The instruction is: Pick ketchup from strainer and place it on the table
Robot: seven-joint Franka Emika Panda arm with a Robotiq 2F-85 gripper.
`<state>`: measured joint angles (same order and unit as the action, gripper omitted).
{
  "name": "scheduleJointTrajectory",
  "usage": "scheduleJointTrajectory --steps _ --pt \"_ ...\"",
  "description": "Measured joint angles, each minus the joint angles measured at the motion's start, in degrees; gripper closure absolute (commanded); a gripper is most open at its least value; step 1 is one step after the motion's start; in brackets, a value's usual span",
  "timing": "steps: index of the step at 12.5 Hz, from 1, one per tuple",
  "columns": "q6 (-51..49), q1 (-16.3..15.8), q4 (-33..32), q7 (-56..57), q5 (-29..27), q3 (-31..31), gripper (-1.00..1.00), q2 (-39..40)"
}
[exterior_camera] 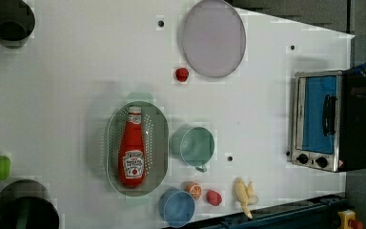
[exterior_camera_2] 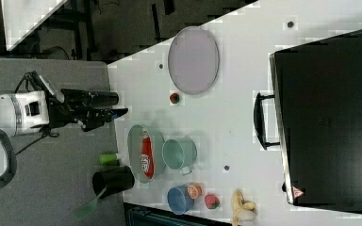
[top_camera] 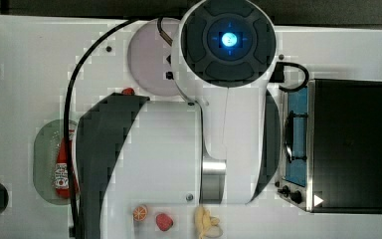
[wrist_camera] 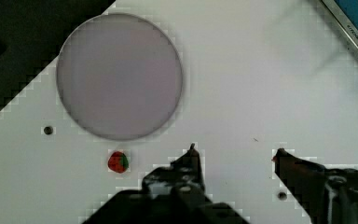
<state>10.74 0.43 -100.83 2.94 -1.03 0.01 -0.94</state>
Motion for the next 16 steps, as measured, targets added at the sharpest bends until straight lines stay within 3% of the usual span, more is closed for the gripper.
scheduleJointTrajectory --steps 3,5,7,10,16 --pt "-12.6 -0.3 -13.3 -1.1 -0.1 1.8 -1.00 -15.5" --pt "-12.8 -0.3 -12.3 -1.7 -0.1 1.6 -1.00 -21.8" --pt "-11.3 -0.4 -8.8 -1.9 -0.1 -1.0 -1.00 -23.2" --pt "-4.2 -1.0 -7.9 -2.2 0.1 -8.9 -1.00 -18.9" --pt "2.2 -3.5 -11.0 -3.0 0.2 -27.4 -1.00 -0.1"
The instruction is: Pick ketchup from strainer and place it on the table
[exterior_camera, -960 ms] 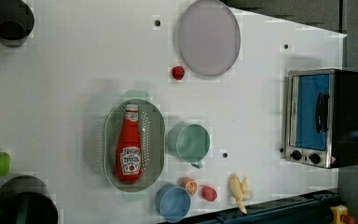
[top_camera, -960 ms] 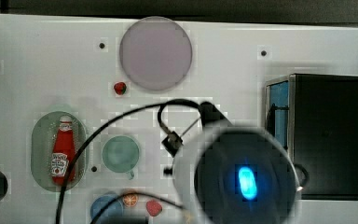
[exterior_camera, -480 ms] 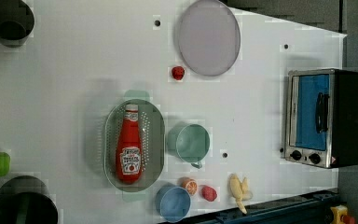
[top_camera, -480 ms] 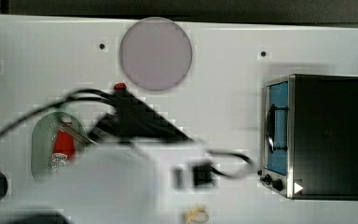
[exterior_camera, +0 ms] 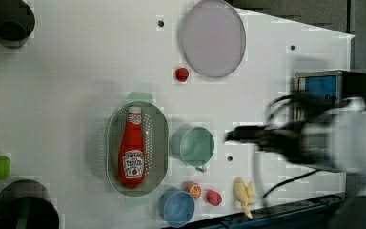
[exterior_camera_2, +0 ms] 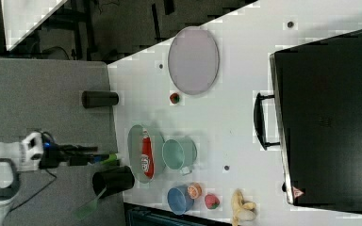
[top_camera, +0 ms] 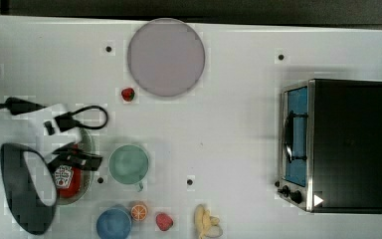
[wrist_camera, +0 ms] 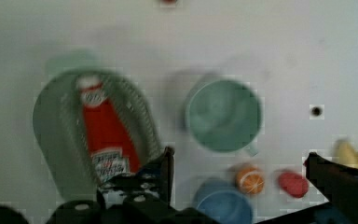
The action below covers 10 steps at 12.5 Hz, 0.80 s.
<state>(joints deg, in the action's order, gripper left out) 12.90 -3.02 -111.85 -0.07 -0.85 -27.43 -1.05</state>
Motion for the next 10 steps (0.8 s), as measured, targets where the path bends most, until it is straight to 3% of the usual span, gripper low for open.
scheduleJointTrajectory --steps 4,7,10 --pt "9.6 -1.4 -2.9 -0.2 -0.1 -7.6 -1.00 5.4" --pt "18.6 -2.8 -5.5 -0.6 0.7 -10.0 -1.00 8.1" --pt "29.4 -3.7 -9.1 -2.0 6.6 -10.4 -1.00 13.4"
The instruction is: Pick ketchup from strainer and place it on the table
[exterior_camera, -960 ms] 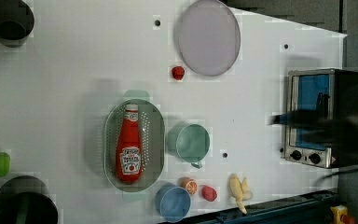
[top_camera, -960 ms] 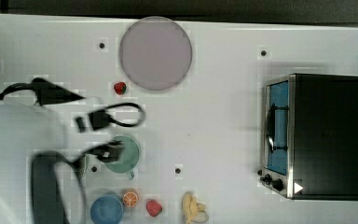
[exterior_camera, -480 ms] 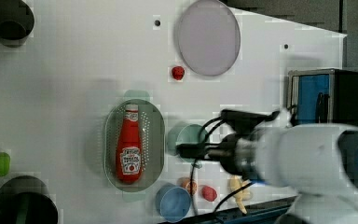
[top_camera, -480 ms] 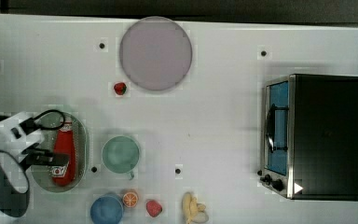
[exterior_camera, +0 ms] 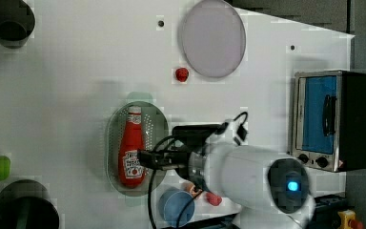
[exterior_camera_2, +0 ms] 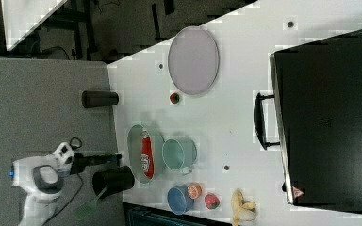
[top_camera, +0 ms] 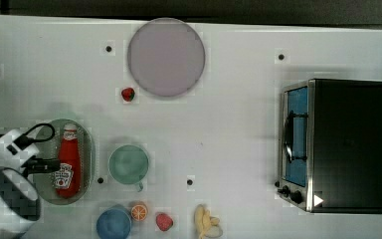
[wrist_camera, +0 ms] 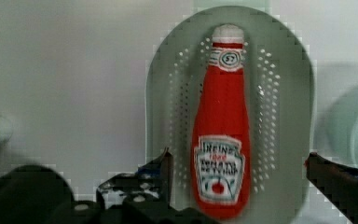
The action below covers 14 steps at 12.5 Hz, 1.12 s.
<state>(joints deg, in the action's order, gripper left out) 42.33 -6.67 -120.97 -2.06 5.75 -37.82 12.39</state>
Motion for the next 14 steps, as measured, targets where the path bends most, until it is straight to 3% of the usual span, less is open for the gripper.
scheduleJointTrajectory --steps 5,11,12,14 --pt "14.3 -0.2 -4.7 -4.9 4.4 1.3 -1.00 11.6" --pt "19.3 0.9 -4.9 -9.3 8.6 2.6 -1.00 21.0" --pt "19.5 0.5 -5.0 -9.4 9.2 3.2 -0.91 21.6" --pt "19.8 0.2 -5.3 -10.4 10.0 3.2 -0.43 22.1"
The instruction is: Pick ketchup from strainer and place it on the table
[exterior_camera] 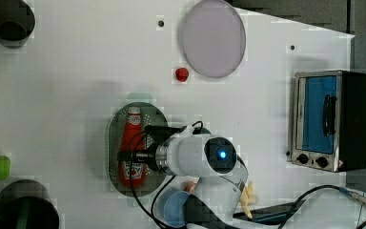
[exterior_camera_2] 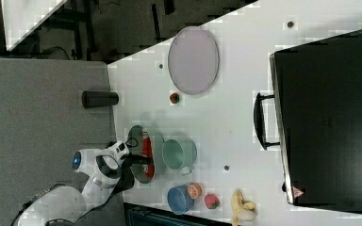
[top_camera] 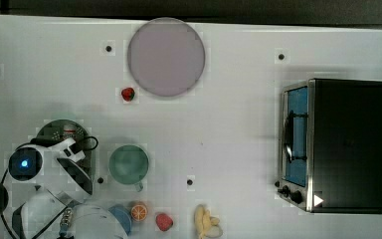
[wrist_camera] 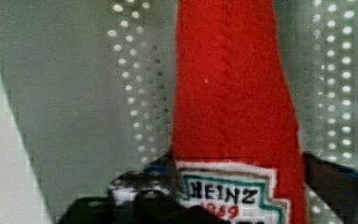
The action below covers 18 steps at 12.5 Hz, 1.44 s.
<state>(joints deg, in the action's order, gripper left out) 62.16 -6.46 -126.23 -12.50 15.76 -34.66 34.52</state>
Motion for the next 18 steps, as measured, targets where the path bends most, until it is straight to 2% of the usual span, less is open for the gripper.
scheduleJointTrajectory --steps 1,3,6,7,10,14,18 --pt "0.1 -0.3 0.0 -0.3 0.2 0.1 -0.25 0.1" --pt "1.7 -1.2 0.3 -1.3 -0.5 0.8 -0.25 -0.1" --pt "-0.3 -0.8 -0.4 -1.6 -0.6 0.3 -0.25 -2.4" --pt "-3.2 -0.4 -0.4 -1.6 -1.3 -0.5 -0.25 -4.3" --pt "-13.3 0.1 -0.2 -1.7 -11.5 -1.8 -0.25 -15.0" --pt "-24.1 2.6 3.9 2.7 -14.8 -2.2 -0.25 -29.0" --pt "-27.6 5.6 6.3 13.2 -15.6 2.9 -0.25 -33.2"
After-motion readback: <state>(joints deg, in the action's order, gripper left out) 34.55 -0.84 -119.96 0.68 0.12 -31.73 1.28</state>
